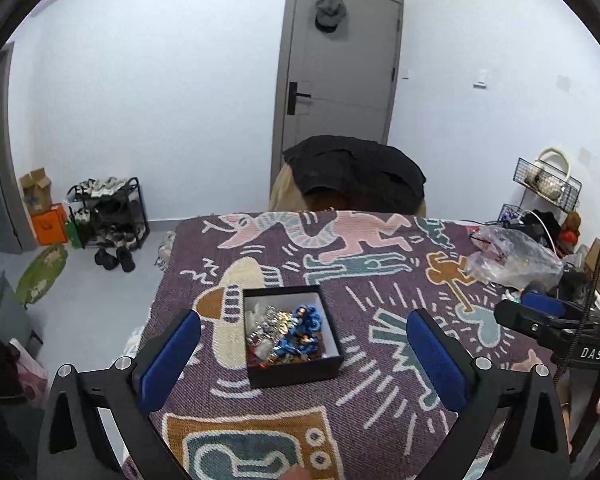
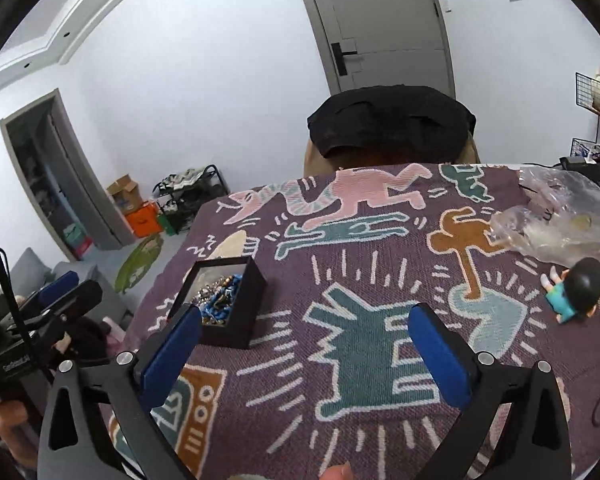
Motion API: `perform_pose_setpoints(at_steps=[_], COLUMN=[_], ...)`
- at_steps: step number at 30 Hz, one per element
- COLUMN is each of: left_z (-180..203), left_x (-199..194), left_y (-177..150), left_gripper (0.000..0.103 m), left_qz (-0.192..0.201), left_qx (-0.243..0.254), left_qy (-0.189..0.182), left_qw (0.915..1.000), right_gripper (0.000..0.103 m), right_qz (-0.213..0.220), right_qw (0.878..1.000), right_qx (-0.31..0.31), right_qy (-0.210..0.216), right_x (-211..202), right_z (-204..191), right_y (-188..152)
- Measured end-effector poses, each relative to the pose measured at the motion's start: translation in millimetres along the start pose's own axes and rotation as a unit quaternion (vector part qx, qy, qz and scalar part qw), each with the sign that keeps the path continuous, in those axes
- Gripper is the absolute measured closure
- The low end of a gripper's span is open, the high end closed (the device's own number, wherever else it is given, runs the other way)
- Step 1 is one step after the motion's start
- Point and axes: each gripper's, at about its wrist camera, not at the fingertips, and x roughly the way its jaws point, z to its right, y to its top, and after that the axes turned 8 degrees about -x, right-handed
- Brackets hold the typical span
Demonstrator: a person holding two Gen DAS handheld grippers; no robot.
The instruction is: Organize jewelry
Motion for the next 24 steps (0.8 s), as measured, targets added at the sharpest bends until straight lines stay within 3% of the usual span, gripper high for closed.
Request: perform_pose_setpoints(at_steps=[17, 24], left_z=[5.6, 5.9], left_x=[-35.2, -43.5], left_y=[-28.7, -43.0], left_gripper=[0.0, 0.0], left_qz=[0.022, 0.023], left_qx=[0.002, 0.01], left_qy=[0.007, 0.01], left_qw=[0.9997, 0.9996], right_gripper=[0.0, 0.0], right_qz=[-0.005, 0.013], right_qw=[0.999, 0.999], right_qx=[-0.036, -0.042], right_qy=[0.002, 0.004], right_x=[-31.4, -48.4], right_z=[-0.9, 2.4], right_y=[-35.9, -48.4])
